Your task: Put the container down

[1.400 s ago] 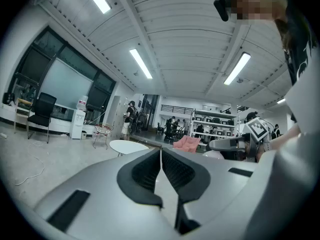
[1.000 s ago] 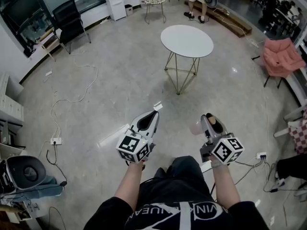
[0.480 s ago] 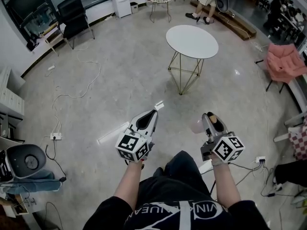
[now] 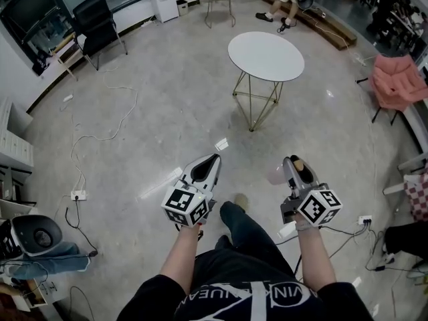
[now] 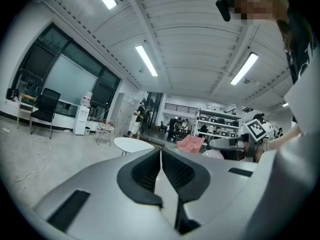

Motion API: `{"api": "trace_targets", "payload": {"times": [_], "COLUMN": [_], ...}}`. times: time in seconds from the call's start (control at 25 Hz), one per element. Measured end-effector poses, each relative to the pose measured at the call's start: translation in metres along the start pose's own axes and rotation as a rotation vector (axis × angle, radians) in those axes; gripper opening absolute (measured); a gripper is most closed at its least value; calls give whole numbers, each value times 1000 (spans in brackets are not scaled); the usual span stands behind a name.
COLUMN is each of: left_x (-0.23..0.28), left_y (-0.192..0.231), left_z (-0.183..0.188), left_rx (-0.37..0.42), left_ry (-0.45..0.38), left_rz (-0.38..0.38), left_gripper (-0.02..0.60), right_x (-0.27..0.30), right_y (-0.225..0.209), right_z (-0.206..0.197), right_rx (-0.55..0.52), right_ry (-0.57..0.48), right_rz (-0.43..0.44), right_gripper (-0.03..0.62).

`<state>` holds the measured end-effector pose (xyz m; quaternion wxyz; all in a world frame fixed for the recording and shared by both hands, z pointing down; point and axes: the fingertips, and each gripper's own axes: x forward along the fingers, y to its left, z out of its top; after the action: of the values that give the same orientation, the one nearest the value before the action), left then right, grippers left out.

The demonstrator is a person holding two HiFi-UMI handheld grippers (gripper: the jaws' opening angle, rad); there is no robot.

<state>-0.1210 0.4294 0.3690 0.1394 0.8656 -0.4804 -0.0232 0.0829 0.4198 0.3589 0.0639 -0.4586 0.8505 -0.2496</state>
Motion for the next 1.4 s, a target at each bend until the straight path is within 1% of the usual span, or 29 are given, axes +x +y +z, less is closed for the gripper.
{"api": "trace_targets", "payload": {"times": [0.2,0.36,0.6,0.8,0.92,1.2,1.4], "left_x": [37,78,128,163,185,229,242], "left_y": [15,24,38,57,67,75,82], "left_z": [10,23,32,38,46,46,45], "left_rx": [7,10,4,-2,2,11,4], "left_ry": [10,15,35,50,48,45,50], "left_rz": [-17,-23,-39,-35,-36,-41,-33], "left_gripper": [15,15,15,15,15,15,15], "right_x": [22,46,85,116,135,162,174], "right_y": [-19,-42,-67,-86,-97,-129,-142], "right_z": [13,32,49,60,69,86,92], "right_rx": [11,17,4,-16,-10,-17,-7], "right_ry": [-9,-14,15,38,39,32,39], "right_rz": [-7,-6,-3,2,5,26,21], "right_gripper": [123,123,123,123,123,123,123]}}
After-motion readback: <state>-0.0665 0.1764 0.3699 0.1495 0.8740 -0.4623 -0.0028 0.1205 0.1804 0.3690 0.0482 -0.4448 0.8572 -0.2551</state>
